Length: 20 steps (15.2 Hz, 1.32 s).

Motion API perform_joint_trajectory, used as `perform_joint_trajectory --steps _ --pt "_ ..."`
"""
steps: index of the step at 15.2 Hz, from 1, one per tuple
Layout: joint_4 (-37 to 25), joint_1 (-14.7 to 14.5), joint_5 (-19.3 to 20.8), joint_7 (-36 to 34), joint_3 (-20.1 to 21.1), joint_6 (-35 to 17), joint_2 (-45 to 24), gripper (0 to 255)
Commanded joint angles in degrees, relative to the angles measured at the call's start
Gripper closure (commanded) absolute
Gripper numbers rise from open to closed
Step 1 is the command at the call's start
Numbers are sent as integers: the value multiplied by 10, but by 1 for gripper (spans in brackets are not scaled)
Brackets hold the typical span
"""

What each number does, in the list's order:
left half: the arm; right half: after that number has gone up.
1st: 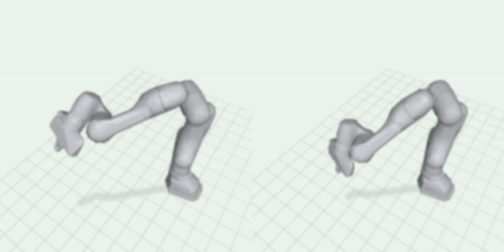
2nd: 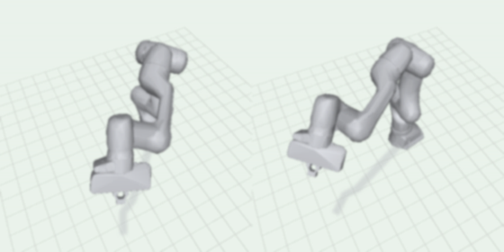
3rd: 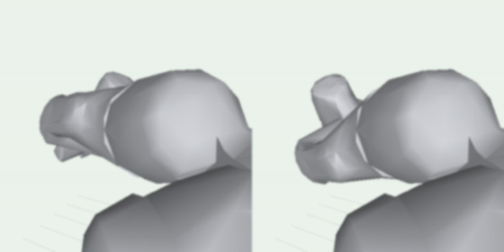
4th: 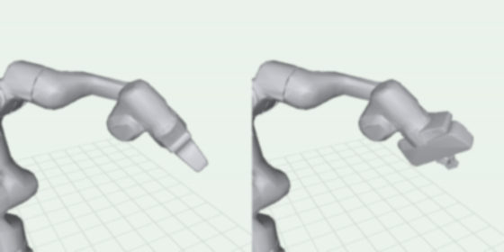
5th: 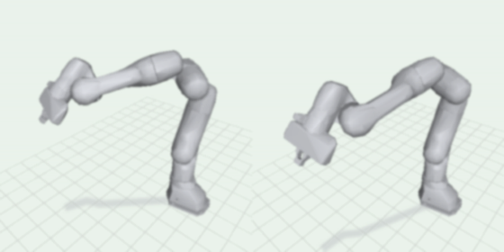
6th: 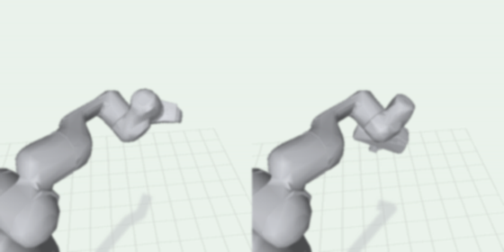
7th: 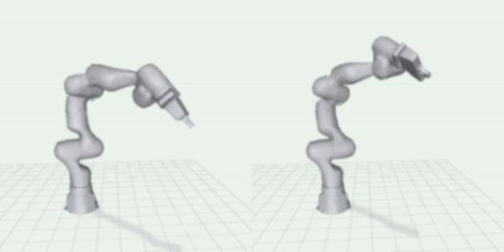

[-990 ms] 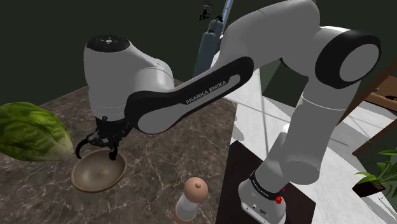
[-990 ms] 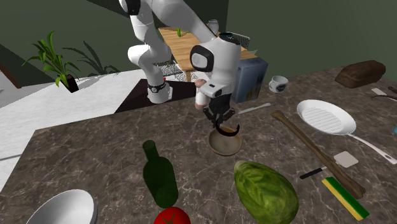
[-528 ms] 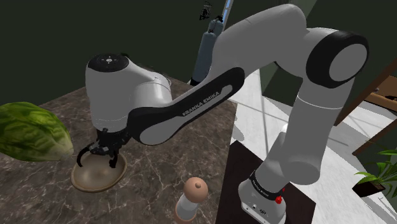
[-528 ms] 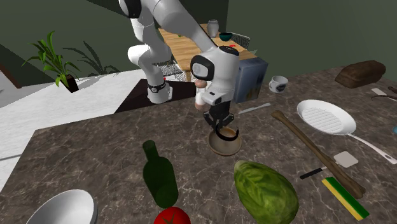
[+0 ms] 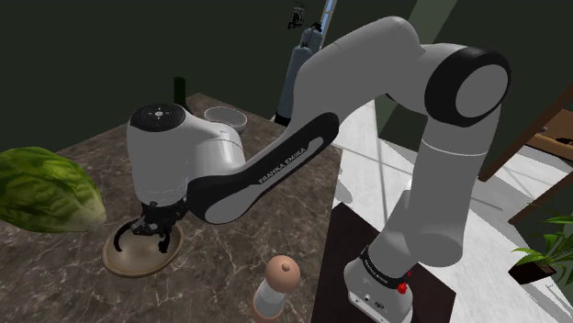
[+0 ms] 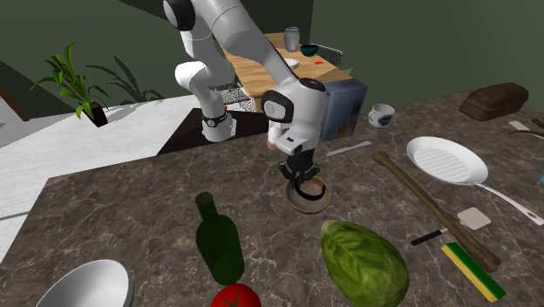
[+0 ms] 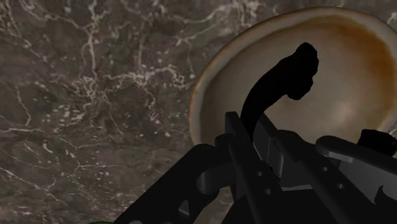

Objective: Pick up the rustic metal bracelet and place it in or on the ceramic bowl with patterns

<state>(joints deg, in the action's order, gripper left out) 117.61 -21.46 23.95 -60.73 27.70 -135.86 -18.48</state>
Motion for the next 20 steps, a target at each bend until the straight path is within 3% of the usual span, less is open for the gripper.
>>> perform_joint_trajectory --steps 1,6,7,12,16,20 --pt "0 -1 3 -2 -1 -3 -3 255" --pt "0 -1 3 -2 -1 -3 -3 255" --pt "0 -1 3 -2 -1 -3 -3 0" --pt "0 -1 3 -2 -1 -3 -3 0" --pt "-9 10 -43 28 20 49 49 0" --pt "-9 9 -43 28 20 49 49 0"
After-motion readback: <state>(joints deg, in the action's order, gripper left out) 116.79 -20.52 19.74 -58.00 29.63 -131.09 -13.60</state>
